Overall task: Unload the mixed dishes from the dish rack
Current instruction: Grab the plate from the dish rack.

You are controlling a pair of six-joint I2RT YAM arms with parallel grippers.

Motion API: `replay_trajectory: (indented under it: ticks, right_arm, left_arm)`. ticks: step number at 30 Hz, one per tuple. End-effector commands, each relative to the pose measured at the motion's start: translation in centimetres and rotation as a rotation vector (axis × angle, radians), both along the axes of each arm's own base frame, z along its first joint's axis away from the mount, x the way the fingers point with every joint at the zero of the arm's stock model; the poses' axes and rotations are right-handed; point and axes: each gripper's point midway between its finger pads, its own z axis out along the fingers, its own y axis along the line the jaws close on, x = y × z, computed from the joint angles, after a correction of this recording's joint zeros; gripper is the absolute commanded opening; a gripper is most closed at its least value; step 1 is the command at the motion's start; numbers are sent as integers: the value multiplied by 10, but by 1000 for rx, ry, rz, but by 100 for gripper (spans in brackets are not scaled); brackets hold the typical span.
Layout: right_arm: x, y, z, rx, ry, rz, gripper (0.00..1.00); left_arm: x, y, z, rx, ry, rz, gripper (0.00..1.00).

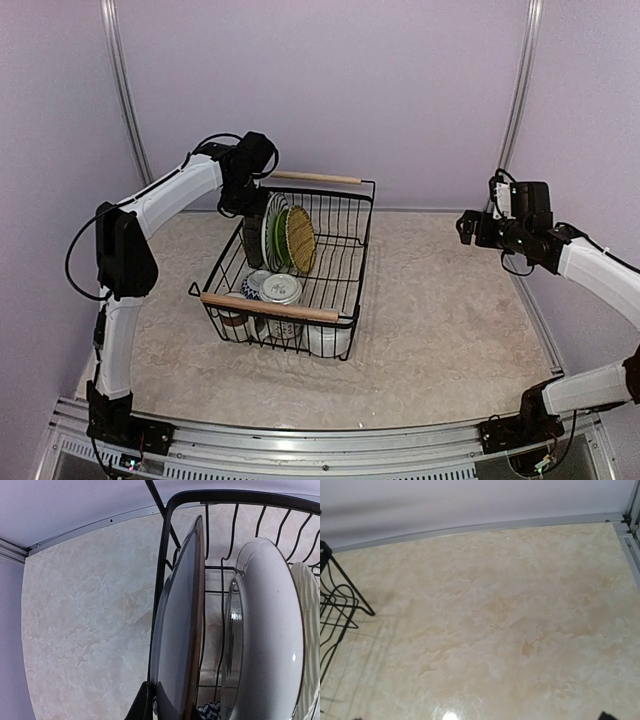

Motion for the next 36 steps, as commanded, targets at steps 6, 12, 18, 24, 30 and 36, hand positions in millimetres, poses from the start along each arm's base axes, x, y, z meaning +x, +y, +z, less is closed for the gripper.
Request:
replay_trajectory:
  ticks: [6,12,18,24,30,36]
  right_arm:
    - [3,7,-6,3,13,2,100]
    - [5,12,-9,6,22,10,100]
    - [8,22,-10,11,27,25,100]
    - [14,37,-12,11,37,46,100]
    - [22,66,-13,37,50,100,100]
    - [30,102,-10,103,65,173,100]
  left_arm:
    - [2,-13,62,46,-164,-23,0]
    - [-7,-12,97,32,-231,-18,0]
    - [-21,-10,135,-6,-297,-22,0]
    - [-34,-2,177,-62,-378,4,0]
    - [-49,13,216,-191,-438,47,0]
    - [-60,28,241,-423,-436,59,0]
